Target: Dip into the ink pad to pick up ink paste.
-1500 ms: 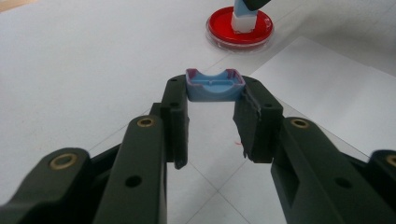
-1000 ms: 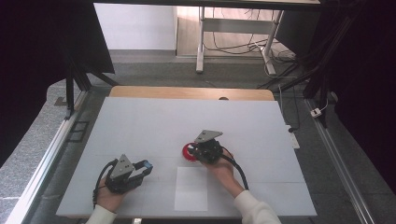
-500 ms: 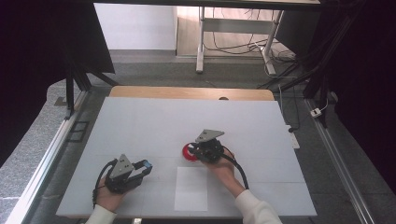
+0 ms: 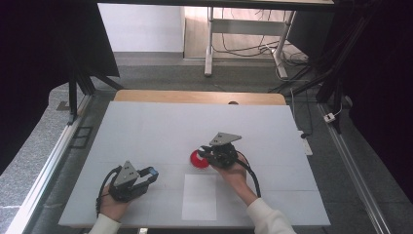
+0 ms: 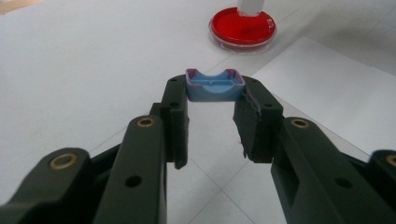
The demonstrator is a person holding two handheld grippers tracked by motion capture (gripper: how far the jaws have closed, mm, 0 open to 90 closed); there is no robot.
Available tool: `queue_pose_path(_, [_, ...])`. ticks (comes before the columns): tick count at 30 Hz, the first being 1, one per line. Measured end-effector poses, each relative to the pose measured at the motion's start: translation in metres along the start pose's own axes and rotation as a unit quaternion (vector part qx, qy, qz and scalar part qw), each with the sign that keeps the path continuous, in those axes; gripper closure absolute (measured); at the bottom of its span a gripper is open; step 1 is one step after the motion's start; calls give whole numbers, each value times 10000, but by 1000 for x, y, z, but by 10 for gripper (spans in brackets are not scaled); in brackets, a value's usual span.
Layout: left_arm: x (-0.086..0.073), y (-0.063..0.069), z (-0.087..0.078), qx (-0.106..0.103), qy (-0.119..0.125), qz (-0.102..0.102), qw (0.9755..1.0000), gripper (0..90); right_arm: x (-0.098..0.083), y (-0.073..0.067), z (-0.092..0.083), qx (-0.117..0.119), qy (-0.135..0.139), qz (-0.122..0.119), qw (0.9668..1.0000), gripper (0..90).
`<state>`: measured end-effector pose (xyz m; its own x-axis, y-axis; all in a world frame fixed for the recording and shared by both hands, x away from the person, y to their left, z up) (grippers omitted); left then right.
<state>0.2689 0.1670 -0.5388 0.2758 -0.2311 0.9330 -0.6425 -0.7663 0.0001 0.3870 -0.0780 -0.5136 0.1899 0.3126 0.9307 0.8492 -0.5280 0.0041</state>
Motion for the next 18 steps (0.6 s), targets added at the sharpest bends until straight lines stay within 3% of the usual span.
queue_pose_path(3, [0, 0, 0, -16, -11, 7, 10000, 655, 2, 0, -3, 95, 77, 160, 9998, 754])
queue_pose_path(18, [0, 0, 1, -16, 5, 5, 10000, 655, 8, -3, -8, 196, 261, 175, 9993, 754])
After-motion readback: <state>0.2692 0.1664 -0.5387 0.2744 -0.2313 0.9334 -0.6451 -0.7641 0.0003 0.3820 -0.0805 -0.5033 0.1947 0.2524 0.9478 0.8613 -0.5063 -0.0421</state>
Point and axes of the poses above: each handheld gripper's, and its own axes: z roughly forward along the jaws, x roughly out of its top, y roughly to its right, the point moved 5 cm from there along z, roughly forward along the jaws, and after that the axes turned 12 degrees about y, right-handed, at the moved point
